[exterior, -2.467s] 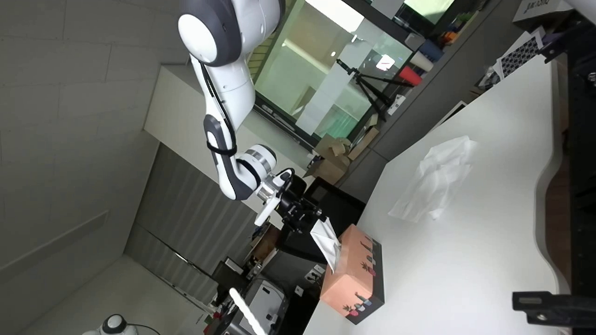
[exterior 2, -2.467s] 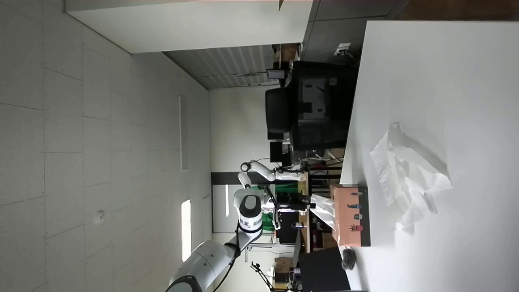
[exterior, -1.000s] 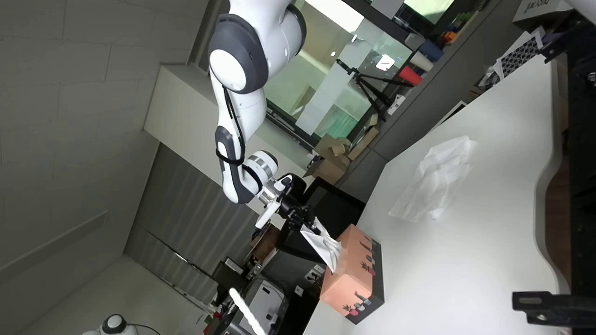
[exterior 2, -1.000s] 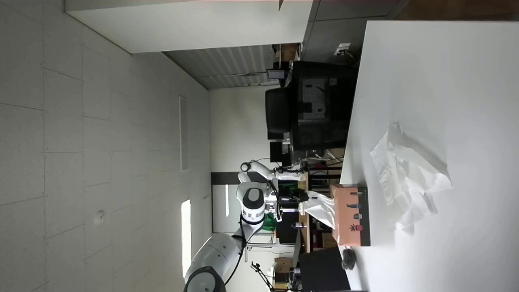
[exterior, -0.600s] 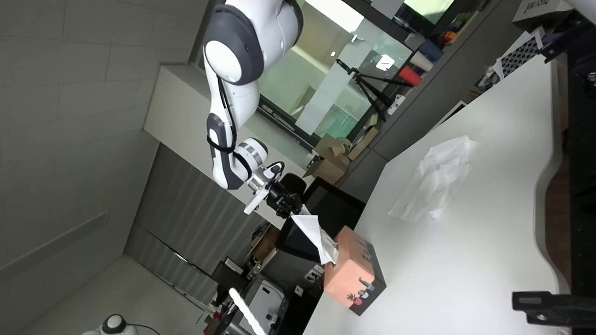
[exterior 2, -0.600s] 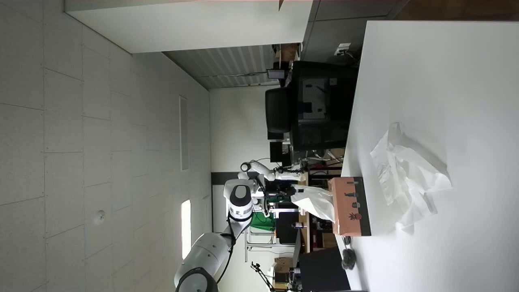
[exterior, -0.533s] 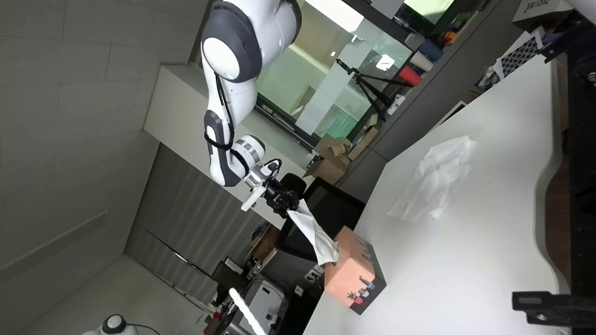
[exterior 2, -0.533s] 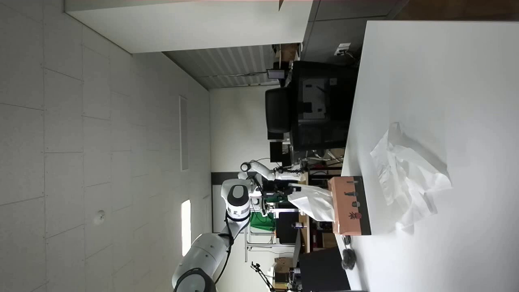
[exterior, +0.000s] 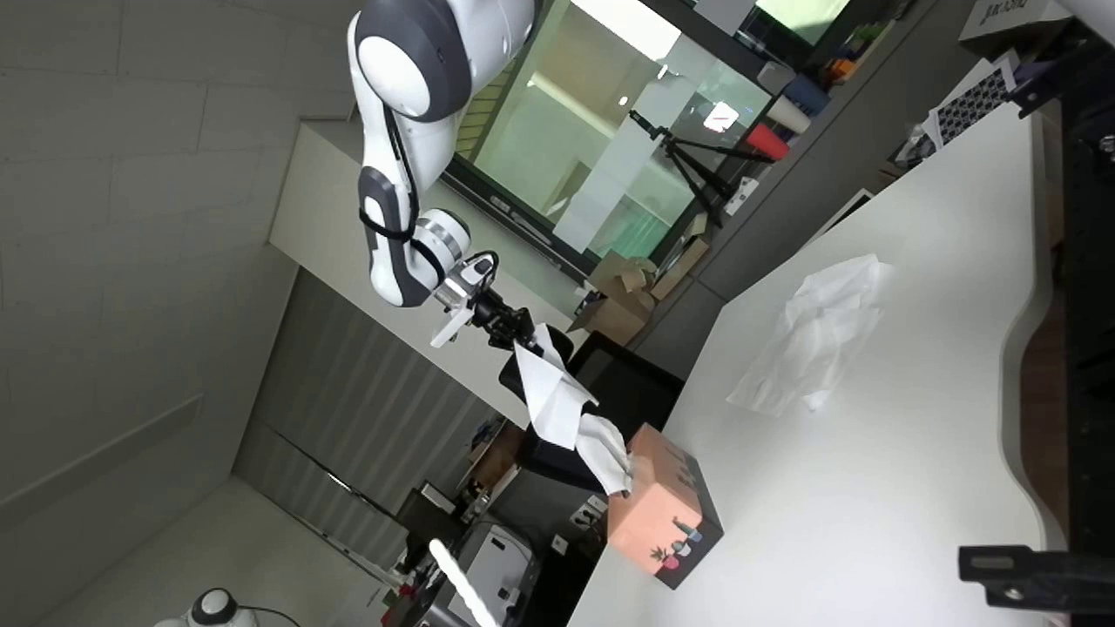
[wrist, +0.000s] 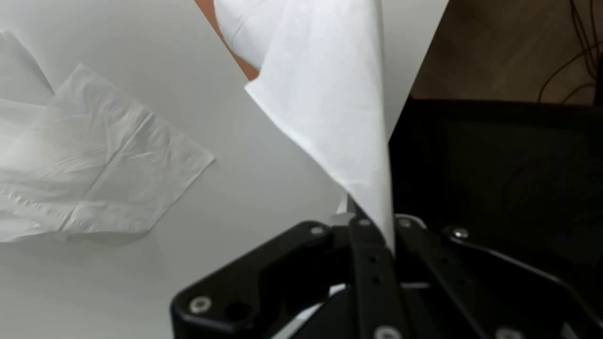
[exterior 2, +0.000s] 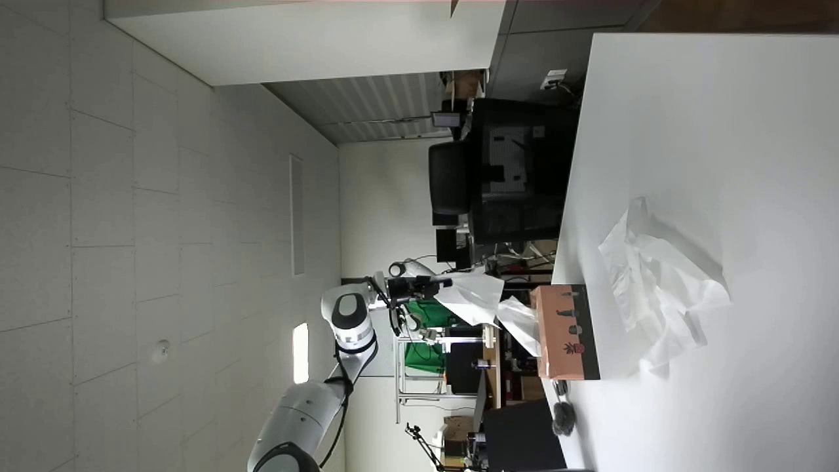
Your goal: Remove one tissue square from the tissue box
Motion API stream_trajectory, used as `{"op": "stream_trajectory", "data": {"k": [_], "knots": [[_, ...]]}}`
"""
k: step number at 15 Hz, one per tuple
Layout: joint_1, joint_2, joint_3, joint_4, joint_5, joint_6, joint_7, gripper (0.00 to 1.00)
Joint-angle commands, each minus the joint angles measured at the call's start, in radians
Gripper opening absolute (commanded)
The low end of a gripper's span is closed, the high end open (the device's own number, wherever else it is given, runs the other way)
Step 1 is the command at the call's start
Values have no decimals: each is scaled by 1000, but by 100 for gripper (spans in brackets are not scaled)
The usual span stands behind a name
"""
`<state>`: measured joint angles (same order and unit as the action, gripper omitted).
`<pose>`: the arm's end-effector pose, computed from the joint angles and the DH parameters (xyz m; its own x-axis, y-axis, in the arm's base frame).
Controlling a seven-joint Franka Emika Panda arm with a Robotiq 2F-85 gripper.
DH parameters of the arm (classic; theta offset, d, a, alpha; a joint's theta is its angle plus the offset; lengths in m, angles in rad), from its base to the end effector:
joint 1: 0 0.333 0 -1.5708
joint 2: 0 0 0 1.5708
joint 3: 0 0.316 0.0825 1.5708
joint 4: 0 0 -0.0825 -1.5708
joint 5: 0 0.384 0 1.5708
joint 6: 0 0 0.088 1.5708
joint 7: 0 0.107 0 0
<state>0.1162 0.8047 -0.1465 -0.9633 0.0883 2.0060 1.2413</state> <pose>0.7877 0.0256 0.4185 0.3115 -0.9454 0.0960 -0.9189 -0.3254 -0.2229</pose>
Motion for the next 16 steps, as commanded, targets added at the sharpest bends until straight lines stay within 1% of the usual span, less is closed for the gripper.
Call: {"op": "stream_trajectory", "data": {"k": [1,3,4,5,6,7,9,11,16], "knots": [[-5,1,-89,4,-58,-32,111,0],[-22,28,-134,21,-84,-101,118,0],[-58,40,-108,34,-120,-157,113,0],[-76,55,-108,42,-130,-211,93,0],[-95,71,-104,53,-141,-266,82,3],[-114,87,-99,64,-150,-325,63,2],[-155,121,-75,94,-137,-448,11,0],[-197,154,-38,128,-99,-545,-67,0],[-255,266,1,252,-49,-847,-162,0]]}}
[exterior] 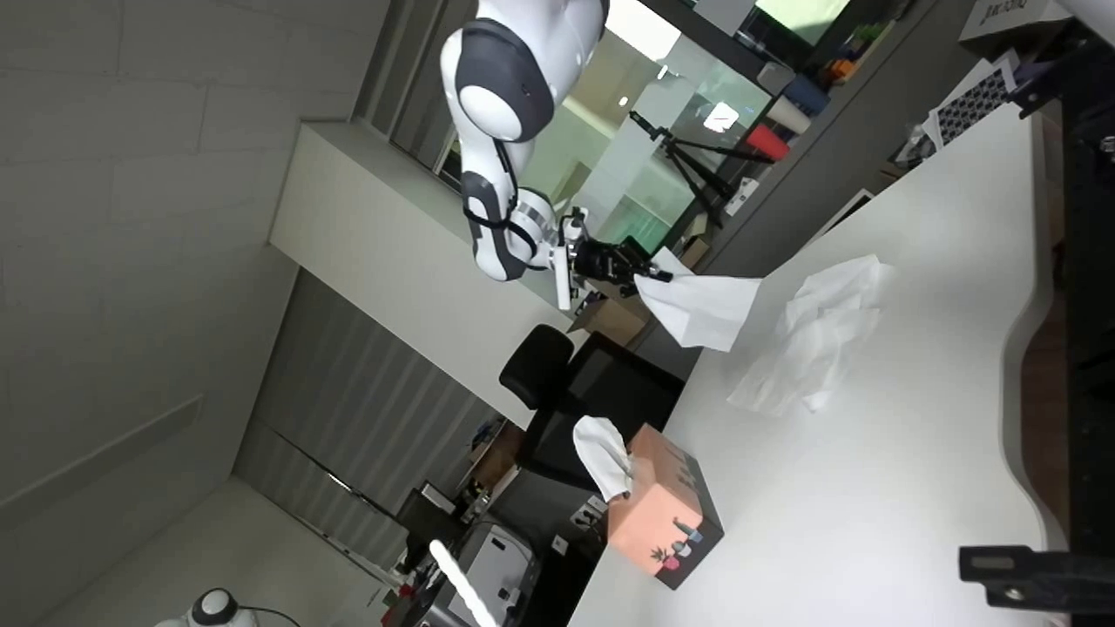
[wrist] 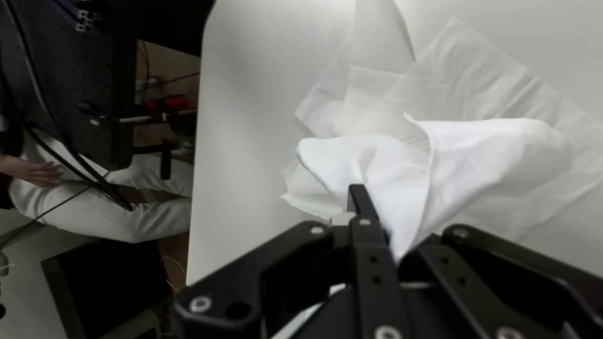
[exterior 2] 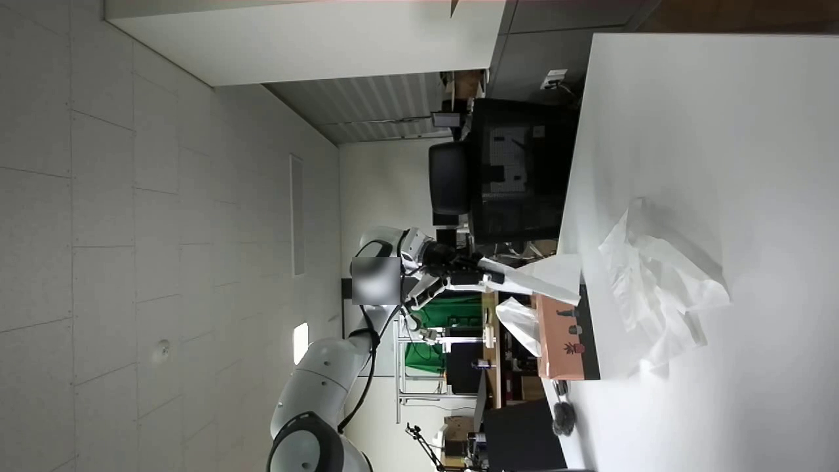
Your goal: Remove one tissue square from the tissue box
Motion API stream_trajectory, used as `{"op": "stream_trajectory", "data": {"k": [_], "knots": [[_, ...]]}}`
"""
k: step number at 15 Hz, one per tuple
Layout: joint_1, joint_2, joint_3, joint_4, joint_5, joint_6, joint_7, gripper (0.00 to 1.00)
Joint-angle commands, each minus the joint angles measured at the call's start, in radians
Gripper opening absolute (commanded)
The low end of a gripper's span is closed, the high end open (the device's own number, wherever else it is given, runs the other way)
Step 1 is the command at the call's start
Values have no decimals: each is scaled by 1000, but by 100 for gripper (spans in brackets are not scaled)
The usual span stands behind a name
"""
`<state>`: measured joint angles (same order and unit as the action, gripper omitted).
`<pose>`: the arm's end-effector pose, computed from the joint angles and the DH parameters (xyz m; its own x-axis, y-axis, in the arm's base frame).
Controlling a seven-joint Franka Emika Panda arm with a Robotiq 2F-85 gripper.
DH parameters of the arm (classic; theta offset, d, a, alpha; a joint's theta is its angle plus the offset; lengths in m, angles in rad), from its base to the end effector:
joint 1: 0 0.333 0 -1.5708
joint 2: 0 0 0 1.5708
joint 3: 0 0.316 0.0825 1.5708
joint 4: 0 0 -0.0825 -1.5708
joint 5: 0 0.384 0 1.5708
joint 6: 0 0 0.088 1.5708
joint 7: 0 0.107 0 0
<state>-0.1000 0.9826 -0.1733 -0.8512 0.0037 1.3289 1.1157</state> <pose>0.7113 -0.1479 0.2888 0.1981 -0.9767 -0.0821 -0.8476 -0.2128 0.4862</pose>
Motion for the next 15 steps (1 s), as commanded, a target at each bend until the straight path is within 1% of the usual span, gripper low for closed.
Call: {"op": "stream_trajectory", "data": {"k": [1,4,7,10,12,15], "knots": [[-47,113,33,165,47,-229,-50,0],[-58,190,50,232,66,-373,-95,0],[-62,250,52,269,86,-450,-129,0],[-73,304,49,304,98,-490,-161,0],[-73,339,32,334,80,-495,-157,0],[-63,385,-9,391,13,-452,-149,0]]}}
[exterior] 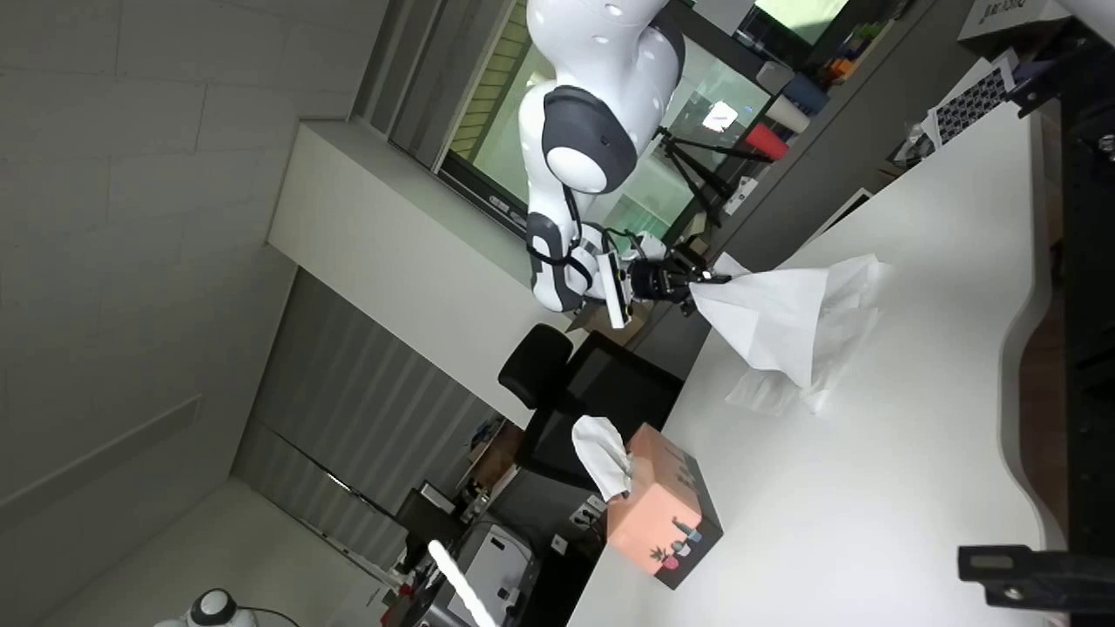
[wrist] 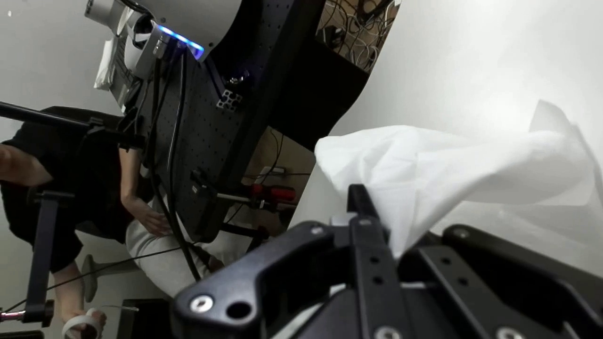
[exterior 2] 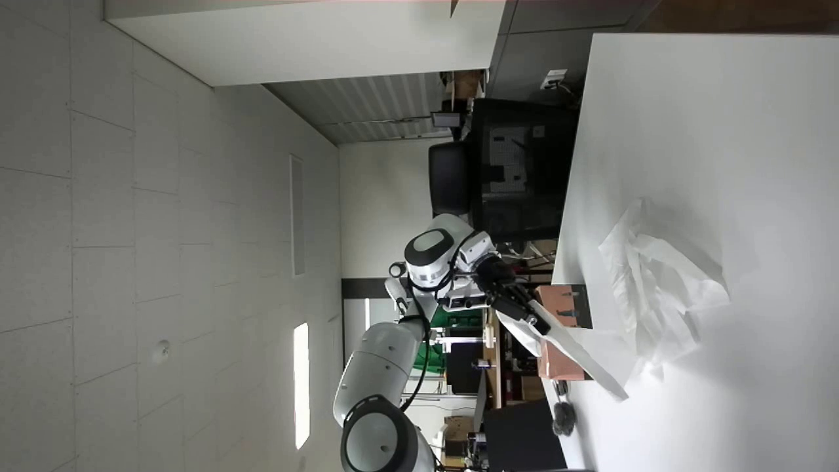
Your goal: Remove one tissue square from the tissue box
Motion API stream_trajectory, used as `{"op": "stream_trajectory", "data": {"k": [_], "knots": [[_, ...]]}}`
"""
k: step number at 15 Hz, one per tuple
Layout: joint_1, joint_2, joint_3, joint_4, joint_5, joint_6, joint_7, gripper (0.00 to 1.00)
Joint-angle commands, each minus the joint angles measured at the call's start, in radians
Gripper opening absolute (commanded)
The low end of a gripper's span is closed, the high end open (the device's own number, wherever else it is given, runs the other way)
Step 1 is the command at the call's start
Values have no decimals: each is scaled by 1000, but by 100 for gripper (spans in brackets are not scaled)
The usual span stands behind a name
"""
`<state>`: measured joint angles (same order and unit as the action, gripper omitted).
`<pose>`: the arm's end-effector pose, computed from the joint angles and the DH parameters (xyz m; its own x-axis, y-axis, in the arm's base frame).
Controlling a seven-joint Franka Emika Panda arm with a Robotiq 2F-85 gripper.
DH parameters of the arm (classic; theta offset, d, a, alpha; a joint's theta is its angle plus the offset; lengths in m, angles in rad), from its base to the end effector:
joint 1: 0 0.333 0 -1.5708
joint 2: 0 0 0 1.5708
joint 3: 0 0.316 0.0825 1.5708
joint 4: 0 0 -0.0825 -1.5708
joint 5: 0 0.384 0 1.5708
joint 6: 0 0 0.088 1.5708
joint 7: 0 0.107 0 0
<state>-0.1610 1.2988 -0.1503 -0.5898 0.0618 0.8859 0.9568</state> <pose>0.6581 -0.1503 0.1678 0.1174 -0.9036 -0.4121 -0.5454 -0.4054 0.7336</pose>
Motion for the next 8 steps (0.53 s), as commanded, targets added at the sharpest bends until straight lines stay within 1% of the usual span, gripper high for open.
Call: {"op": "stream_trajectory", "data": {"k": [1,4,6,8], "knots": [[7,60,-47,110,-71,22,13,0],[37,74,-99,123,-170,110,19,0],[56,80,-125,127,-215,180,29,0],[73,88,-138,134,-241,275,45,0]]}}
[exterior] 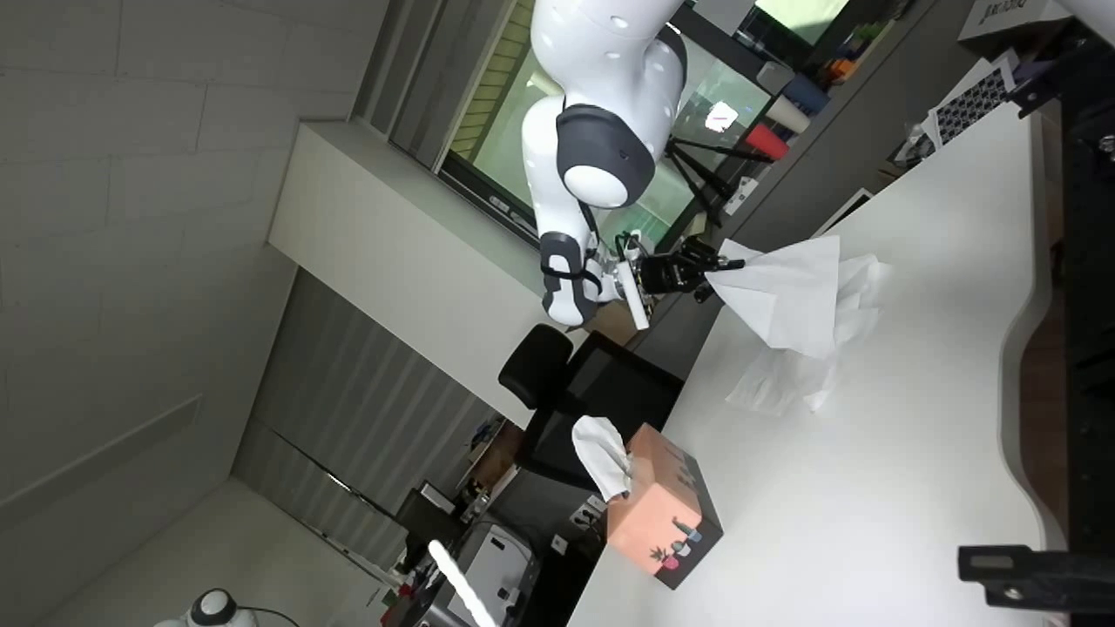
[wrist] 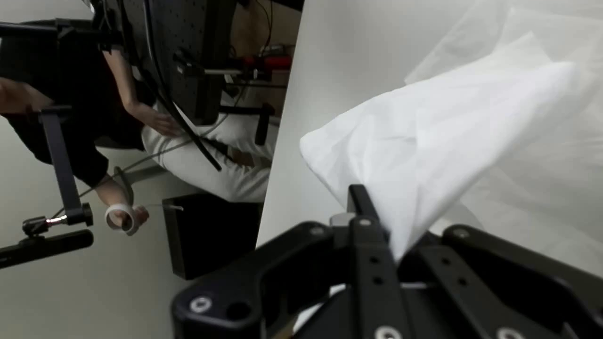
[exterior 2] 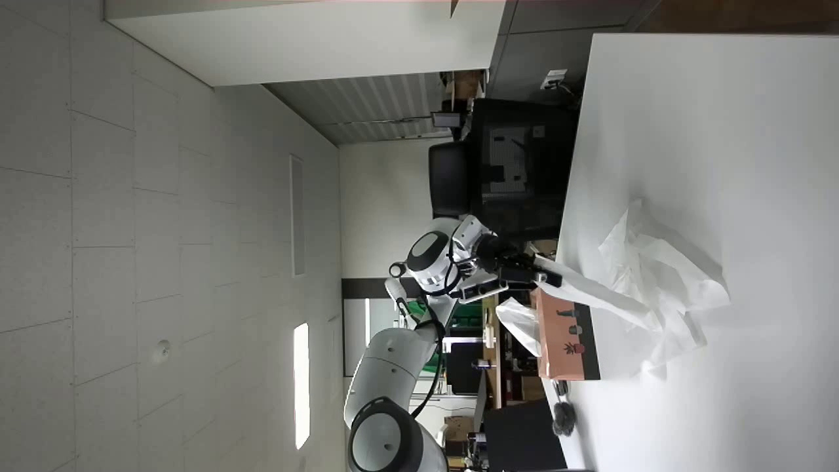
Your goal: Remove one tissue square from the tissue box
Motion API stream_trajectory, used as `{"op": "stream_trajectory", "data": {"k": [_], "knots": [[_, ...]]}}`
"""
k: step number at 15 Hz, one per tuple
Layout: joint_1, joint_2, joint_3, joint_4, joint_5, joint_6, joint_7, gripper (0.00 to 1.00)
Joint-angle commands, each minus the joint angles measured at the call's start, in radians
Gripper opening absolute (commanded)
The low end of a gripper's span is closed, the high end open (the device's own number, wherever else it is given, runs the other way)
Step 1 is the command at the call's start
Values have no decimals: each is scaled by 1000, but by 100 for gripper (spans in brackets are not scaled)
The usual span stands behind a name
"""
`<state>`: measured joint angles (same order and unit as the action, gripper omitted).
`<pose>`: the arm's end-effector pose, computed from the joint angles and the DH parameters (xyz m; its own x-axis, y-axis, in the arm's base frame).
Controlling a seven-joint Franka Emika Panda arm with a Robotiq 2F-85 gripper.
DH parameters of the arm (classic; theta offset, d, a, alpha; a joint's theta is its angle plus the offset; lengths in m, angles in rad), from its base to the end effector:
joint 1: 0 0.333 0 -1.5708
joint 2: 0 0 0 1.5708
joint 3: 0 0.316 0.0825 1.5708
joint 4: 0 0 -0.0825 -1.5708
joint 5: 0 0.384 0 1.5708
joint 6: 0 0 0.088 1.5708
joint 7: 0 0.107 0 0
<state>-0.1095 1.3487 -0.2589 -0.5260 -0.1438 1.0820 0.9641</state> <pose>0.6843 -0.1802 0.1652 0.2826 -0.9570 -0.0661 -0.6054 -0.2314 0.7615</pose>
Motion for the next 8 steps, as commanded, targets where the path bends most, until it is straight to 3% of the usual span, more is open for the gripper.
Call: {"op": "stream_trajectory", "data": {"k": [1,7,8], "knots": [[28,41,-30,73,-39,125,50,0],[62,65,-22,65,-35,346,112,0],[66,70,-20,64,-29,373,136,26]]}}
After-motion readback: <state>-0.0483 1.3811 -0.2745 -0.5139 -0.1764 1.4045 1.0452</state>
